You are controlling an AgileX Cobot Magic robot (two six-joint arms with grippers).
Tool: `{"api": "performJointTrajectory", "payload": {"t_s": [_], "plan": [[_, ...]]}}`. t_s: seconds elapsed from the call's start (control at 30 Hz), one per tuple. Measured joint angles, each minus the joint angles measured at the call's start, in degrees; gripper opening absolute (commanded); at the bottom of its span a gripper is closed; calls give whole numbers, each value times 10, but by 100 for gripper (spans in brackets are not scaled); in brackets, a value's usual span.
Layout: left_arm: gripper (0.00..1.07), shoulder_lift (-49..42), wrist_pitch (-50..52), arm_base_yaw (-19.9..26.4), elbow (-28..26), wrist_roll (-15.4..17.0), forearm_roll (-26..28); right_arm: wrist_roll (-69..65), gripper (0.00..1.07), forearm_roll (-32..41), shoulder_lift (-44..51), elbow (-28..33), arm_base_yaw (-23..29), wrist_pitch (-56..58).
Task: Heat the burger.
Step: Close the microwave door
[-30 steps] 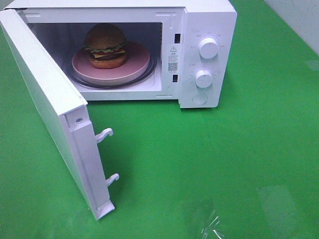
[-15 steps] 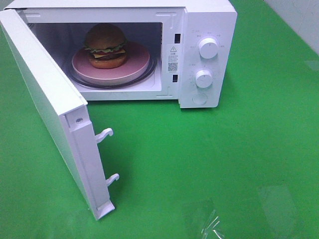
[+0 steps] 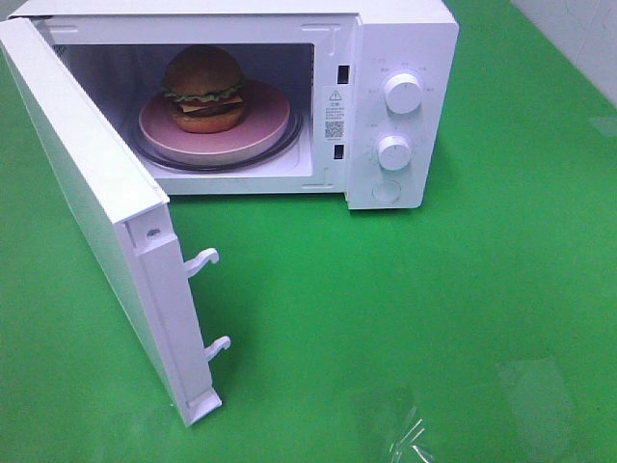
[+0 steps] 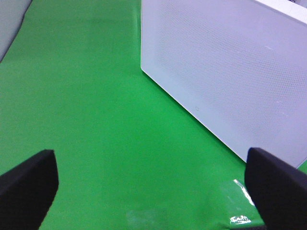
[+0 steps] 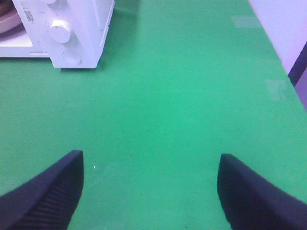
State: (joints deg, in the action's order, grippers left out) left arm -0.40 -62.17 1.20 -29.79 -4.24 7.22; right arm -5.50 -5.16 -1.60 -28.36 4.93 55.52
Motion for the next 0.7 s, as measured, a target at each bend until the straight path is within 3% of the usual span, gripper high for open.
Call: {"api": "performJointTrajectory", "payload": {"t_s": [0.7], "plan": [[98, 0, 0, 0, 0, 0, 0, 1, 74, 0, 18, 0, -6, -1]]}}
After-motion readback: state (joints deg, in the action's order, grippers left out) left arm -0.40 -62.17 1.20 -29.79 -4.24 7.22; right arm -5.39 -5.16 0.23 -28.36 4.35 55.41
